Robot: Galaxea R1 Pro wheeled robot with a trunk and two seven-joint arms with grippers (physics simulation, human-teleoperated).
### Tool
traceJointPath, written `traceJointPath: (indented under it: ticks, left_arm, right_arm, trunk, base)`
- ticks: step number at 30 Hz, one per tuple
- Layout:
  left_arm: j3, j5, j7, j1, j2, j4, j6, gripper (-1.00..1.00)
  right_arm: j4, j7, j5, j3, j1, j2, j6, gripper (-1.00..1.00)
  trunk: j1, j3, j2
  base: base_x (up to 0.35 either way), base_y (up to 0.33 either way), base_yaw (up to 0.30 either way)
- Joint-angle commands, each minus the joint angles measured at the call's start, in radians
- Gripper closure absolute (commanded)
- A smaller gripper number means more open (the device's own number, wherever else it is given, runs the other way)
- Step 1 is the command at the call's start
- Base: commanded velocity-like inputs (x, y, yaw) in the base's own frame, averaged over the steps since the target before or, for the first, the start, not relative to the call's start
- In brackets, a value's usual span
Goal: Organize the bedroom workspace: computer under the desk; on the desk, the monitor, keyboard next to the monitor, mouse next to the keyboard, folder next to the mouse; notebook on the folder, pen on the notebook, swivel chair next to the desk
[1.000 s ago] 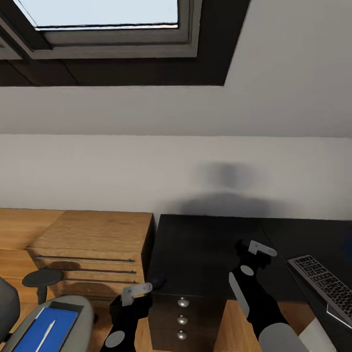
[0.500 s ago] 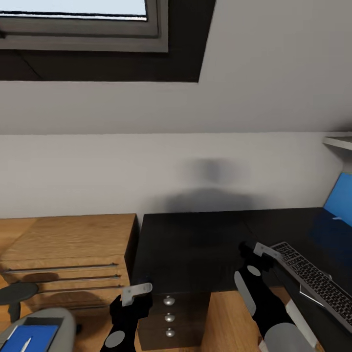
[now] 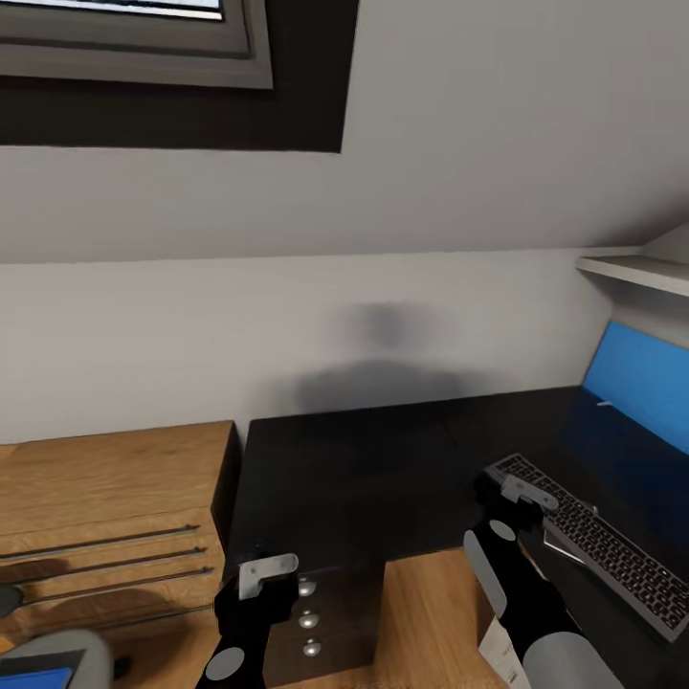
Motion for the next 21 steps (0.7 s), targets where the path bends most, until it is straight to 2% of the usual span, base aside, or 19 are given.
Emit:
traceJointPath:
  ticks: [1, 11, 21]
  left_arm:
    - [-0.001, 0.008, 0.007, 0.000, 0.000, -0.002, 0.003, -1.00]
    - [-0.002, 0.009, 0.007, 0.000, 0.000, -0.002, 0.003, -1.00]
    - [-0.002, 0.009, 0.007, 0.000, 0.000, -0.002, 0.003, -1.00]
  right_arm:
    - [-0.001, -0.003, -0.007, 0.001, -0.001, 0.000, -0.003, -1.00]
    - [0.000, 0.004, -0.008, 0.001, -0.001, 0.000, -0.030, -1.00]
    - [0.001, 0.118, -0.007, 0.001, -0.001, 0.001, -0.034, -1.00]
  trunk:
    - [0.001, -0.003, -0.002]
    - [0.001, -0.015, -0.002]
    - [0.001, -0.027, -0.002]
  base:
    - [0.000, 0.000, -0.228]
    - [0.000, 0.000, -0.226]
    - [0.000, 0.000, -0.215]
